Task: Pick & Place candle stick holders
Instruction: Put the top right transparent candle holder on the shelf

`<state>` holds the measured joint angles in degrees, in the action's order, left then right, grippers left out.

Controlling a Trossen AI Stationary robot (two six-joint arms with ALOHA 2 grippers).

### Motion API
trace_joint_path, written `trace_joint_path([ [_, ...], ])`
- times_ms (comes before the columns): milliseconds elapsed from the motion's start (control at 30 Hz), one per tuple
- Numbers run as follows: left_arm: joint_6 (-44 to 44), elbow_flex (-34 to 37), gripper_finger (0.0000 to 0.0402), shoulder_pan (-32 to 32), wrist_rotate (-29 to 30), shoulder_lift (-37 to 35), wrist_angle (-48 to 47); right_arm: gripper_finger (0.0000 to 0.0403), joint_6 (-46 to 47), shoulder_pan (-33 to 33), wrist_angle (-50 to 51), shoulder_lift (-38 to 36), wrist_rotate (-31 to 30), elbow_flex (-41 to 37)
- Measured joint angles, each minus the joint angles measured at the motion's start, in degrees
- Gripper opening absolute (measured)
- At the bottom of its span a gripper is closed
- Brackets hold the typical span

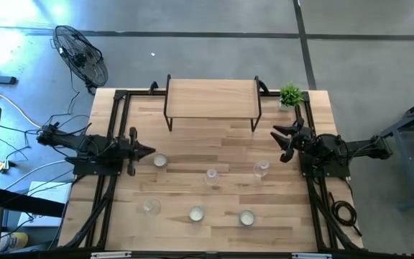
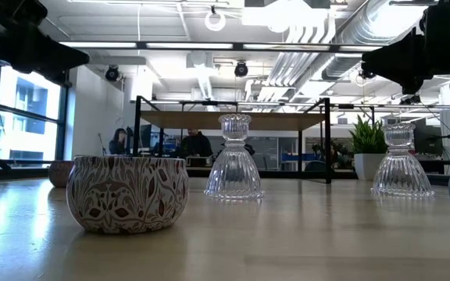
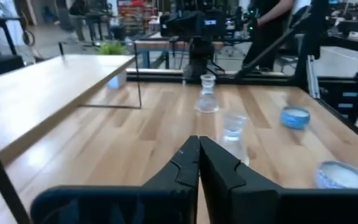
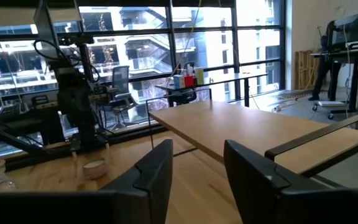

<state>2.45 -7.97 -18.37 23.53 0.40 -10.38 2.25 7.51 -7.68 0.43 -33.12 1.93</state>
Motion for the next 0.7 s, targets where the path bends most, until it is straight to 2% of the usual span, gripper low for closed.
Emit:
trace_joint_path([
  [167, 5.1, 0.0, 0.0079, 0.0, 0.3, 0.1, 0.5, 0.0154, -1.1, 0.0, 0.0, 0.0, 0.0, 0.0],
  [400, 6.9, 0.0, 0.0186, 0.0, 6.1, 0.2, 1.0, 0.0165, -4.3, 0.0, 0.0, 0.0, -1.0, 0.0],
  [567, 6.9, 0.0, 0.0216, 0.0, 6.8, 0.2, 1.7, 0.0166, -9.0, 0.0, -1.1, 0.0, -0.4, 1.3],
  [700, 6.9, 0.0, 0.0218, 0.0, 6.8, 0.2, 1.8, 0.0166, -10.2, 0.0, 0.8, 0.0, 4.3, 5.8],
])
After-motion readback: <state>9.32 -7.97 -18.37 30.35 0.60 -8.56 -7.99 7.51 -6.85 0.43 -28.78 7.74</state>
